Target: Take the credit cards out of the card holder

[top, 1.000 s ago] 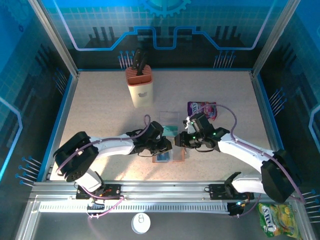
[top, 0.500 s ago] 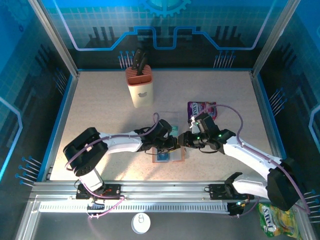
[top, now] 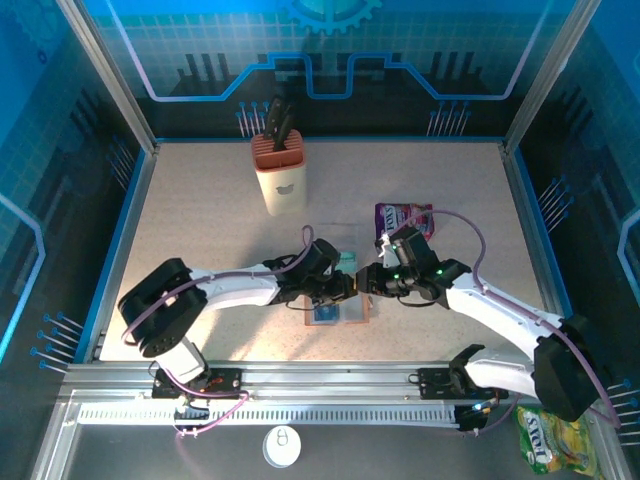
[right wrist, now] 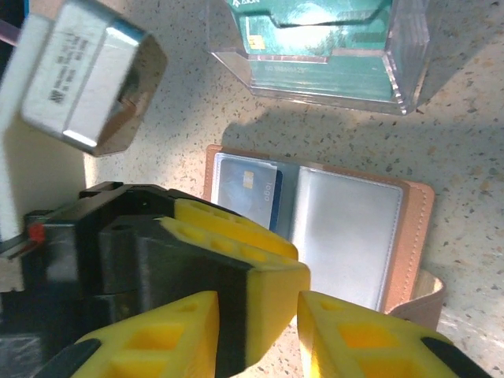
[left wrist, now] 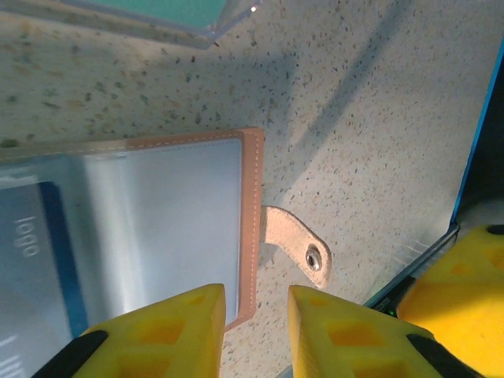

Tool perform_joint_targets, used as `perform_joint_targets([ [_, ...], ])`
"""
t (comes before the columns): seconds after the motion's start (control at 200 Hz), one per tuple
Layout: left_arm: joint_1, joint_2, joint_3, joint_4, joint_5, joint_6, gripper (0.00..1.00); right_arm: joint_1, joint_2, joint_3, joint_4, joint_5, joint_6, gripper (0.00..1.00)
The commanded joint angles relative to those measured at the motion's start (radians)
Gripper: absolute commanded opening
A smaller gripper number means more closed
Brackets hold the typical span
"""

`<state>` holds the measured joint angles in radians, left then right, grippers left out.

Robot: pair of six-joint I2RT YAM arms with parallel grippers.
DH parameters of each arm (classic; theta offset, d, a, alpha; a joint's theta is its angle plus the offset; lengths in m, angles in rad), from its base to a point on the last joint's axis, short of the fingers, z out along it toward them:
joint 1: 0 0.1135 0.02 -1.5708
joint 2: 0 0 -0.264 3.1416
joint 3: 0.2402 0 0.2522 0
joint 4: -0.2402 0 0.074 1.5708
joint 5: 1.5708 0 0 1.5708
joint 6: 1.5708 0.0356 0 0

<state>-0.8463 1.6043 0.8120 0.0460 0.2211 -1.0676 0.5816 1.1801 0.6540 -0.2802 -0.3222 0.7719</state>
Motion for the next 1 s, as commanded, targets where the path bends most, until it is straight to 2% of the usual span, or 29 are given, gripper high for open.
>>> perform_joint_targets([
  [0.0,0.022,-0.062,-0.053,-0.027,-0.036,0.012,0.26,0.009,0.032,-0.008,0.031,-0.025,0.021,0.32],
  [0.36,0.078,-0.222,-0.206,-0.071,-0.084,-0.017,0.23,0.088,0.167,0.028,0.118,-0.033,0.058,0.31],
  [0.535,0.092,-0.279,-0.26,-0.082,-0.098,-0.023,0.18,0.128,0.249,0.05,0.151,-0.033,0.069,0.31],
  [0.845,0.109,-0.236,-0.28,-0.025,-0.054,-0.024,0.06,0.156,0.34,0.065,0.199,-0.054,0.087,0.3],
  [0.996,0.108,-0.205,-0.278,-0.003,-0.033,-0.027,0.03,0.159,0.372,0.077,0.211,-0.064,0.092,0.3],
])
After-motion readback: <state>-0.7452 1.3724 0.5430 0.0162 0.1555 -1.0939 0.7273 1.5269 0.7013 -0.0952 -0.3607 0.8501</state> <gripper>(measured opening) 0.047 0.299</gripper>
